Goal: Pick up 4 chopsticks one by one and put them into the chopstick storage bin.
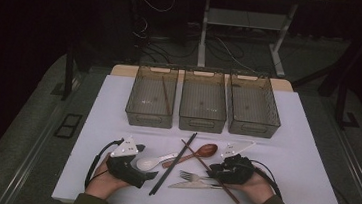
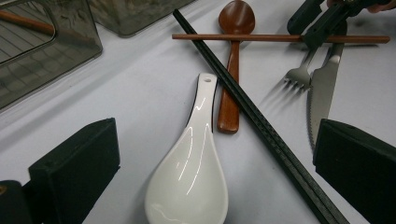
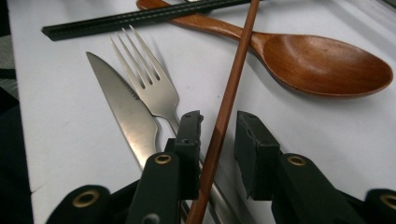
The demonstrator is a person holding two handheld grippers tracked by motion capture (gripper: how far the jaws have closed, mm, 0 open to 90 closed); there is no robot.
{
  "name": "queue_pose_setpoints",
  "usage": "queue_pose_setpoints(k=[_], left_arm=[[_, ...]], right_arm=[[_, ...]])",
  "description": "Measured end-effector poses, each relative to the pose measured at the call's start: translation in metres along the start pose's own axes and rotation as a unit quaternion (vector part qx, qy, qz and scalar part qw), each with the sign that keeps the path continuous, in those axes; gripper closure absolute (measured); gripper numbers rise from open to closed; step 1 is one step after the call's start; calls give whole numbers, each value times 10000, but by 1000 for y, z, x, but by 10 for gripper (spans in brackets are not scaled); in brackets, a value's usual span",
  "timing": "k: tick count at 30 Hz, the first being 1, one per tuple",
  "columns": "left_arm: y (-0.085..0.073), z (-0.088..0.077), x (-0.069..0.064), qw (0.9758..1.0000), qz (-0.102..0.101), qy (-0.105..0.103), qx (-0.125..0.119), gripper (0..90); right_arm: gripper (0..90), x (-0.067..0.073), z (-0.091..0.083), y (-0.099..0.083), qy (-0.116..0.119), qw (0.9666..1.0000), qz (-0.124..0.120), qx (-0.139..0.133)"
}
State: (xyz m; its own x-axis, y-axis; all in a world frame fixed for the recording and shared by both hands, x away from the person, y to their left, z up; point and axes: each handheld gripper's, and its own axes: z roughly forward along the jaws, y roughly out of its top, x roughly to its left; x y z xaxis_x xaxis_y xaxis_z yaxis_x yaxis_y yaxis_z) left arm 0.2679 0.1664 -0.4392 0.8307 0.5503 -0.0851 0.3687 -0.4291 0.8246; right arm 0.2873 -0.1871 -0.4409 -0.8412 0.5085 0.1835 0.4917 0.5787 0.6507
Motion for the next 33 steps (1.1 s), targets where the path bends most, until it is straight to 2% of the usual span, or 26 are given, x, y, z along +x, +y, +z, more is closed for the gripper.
queue_pose_setpoints(k=[22,33], left_arm=[[0,0,0,10000,6,-6,-4,0],[0,0,0,10000,15,-12,5,0]], right_arm=[[818,-4,3,0,-180,9998,3,116],[835,-6,0,0,-117,9999,61,49]])
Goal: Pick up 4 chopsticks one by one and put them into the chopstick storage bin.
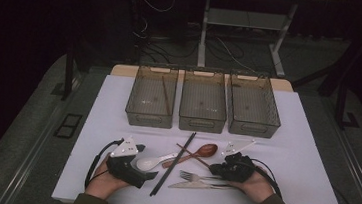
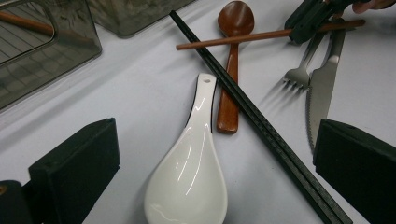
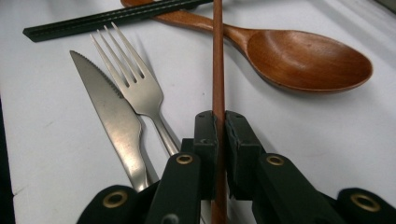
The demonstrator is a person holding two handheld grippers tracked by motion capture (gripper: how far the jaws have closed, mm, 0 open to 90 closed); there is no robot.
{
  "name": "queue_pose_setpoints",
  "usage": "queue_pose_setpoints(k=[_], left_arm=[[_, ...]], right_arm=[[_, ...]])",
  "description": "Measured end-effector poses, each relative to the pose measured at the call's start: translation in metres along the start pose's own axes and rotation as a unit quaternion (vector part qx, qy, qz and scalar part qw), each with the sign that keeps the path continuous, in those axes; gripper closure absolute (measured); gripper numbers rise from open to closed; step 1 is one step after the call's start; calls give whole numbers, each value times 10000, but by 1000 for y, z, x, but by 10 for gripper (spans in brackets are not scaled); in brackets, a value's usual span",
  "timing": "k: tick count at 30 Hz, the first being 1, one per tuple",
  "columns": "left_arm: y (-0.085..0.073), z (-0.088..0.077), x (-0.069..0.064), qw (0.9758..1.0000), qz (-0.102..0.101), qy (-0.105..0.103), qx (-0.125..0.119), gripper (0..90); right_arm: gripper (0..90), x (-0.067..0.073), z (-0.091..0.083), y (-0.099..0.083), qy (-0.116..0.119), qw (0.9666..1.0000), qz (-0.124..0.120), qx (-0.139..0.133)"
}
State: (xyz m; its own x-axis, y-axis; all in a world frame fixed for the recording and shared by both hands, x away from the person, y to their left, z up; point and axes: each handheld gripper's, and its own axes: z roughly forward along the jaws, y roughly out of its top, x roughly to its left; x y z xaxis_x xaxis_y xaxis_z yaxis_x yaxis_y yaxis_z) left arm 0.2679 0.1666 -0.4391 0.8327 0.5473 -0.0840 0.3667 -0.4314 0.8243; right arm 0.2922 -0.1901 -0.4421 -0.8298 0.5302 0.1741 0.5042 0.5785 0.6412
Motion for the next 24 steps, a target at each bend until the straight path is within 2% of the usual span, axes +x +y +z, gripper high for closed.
queue_pose_setpoints(k=[10,24], left_arm=[[0,0,0,10000,-5,-4,-2,0],[0,1,0,10000,0,-7,14,0]], right_arm=[[840,-7,-9,1,162,9994,209,-238],[840,-15,-18,15,66,9981,265,-547]])
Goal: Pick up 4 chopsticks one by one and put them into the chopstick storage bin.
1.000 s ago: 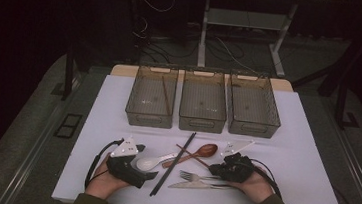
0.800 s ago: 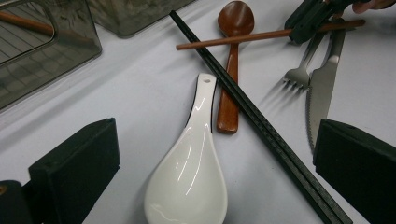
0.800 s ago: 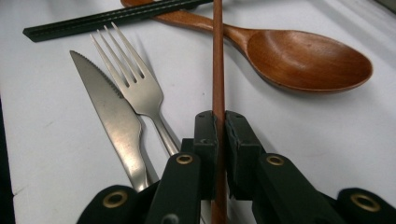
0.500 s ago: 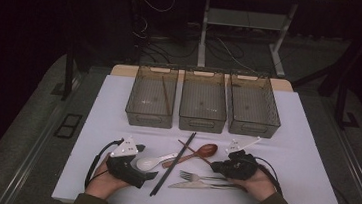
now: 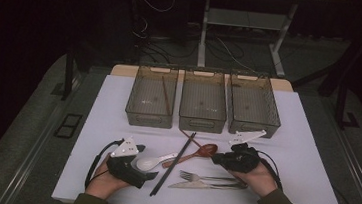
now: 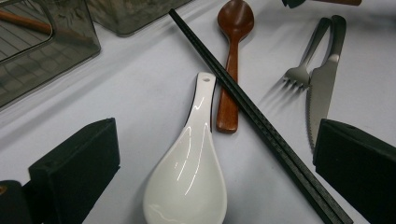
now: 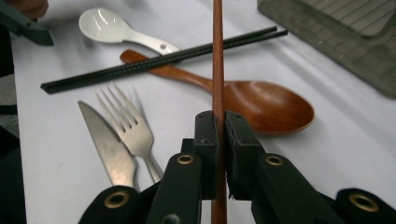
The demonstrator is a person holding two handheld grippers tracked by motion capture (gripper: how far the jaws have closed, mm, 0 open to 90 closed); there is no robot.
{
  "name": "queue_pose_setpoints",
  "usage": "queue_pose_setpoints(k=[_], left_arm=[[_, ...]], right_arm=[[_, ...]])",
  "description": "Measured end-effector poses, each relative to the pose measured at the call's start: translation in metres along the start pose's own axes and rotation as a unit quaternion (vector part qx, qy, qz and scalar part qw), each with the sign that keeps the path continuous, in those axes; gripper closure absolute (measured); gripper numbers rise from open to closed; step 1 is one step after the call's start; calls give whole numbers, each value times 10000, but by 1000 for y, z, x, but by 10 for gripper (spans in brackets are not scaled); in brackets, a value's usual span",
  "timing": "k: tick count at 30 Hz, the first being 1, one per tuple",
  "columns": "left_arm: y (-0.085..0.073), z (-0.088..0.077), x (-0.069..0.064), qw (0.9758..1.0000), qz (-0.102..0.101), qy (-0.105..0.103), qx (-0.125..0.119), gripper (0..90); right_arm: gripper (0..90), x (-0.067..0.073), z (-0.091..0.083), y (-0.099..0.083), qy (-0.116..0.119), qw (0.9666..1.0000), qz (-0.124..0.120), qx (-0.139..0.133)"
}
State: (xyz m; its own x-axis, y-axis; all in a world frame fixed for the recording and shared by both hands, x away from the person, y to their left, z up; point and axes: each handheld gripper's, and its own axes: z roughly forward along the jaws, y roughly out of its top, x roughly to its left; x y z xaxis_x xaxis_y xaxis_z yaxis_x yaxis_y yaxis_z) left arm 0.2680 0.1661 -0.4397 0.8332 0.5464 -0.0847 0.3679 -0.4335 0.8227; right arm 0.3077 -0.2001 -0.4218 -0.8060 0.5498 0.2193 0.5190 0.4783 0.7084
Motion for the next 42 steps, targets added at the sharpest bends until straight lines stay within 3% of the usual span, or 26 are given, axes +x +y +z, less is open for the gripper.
queue_pose_setpoints(k=[17,42], left_arm=[[0,0,0,10000,-1,6,17,0],[0,-1,0,10000,-12,2,-26,0]], right_arm=[[839,-9,-1,23,-39,9994,35,-337],[839,-12,16,70,-65,9978,-98,-657]])
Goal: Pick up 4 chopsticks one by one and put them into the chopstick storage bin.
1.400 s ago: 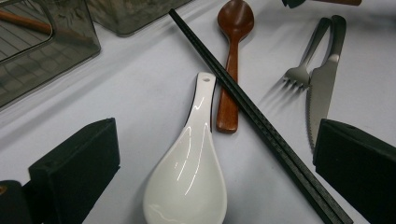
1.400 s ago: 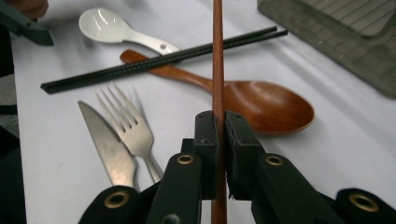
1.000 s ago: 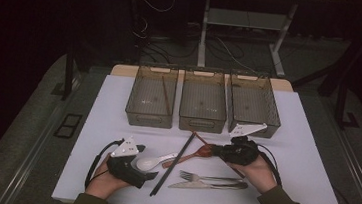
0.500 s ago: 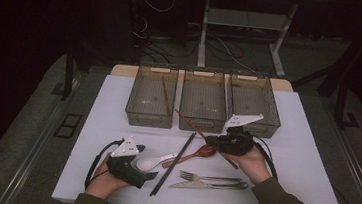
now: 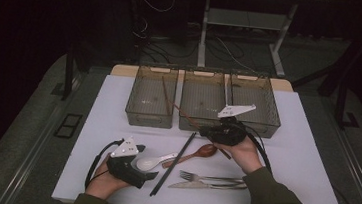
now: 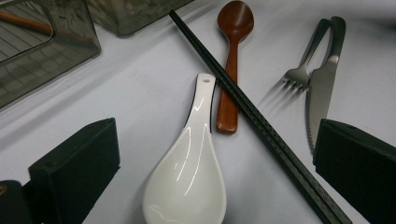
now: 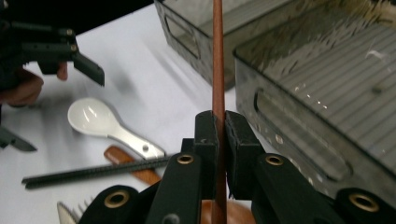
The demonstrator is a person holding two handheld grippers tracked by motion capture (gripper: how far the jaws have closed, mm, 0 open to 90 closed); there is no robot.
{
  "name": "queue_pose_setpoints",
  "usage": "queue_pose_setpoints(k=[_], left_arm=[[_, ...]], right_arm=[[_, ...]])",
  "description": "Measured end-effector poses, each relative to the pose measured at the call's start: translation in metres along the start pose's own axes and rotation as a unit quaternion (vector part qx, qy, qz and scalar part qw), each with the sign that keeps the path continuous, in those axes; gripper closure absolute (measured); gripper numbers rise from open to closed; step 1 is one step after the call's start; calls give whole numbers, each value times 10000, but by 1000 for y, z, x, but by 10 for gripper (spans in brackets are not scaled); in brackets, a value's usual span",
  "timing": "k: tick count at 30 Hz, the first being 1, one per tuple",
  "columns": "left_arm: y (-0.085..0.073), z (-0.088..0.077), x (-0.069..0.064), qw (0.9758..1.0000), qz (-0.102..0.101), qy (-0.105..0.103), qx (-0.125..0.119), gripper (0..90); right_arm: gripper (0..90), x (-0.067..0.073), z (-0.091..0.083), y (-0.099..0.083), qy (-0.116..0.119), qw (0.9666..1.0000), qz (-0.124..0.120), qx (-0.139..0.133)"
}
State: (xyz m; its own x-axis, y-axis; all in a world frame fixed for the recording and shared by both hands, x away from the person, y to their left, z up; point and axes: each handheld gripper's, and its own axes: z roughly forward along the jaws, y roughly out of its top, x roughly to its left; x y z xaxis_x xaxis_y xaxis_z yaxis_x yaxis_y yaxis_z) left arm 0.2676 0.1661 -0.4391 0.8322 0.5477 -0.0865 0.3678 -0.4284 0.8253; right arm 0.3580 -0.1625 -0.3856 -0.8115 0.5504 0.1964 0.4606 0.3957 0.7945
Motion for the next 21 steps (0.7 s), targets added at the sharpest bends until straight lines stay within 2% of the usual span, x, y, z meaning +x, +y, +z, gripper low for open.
queue_pose_setpoints(k=[13,21], left_arm=[[0,1,-1,10000,-9,-17,-8,0],[0,0,-1,10000,10,-38,-12,0]], right_arm=[[840,-1,20,36,14,9999,-111,-41],[840,-6,32,57,-69,10000,-48,-35]])
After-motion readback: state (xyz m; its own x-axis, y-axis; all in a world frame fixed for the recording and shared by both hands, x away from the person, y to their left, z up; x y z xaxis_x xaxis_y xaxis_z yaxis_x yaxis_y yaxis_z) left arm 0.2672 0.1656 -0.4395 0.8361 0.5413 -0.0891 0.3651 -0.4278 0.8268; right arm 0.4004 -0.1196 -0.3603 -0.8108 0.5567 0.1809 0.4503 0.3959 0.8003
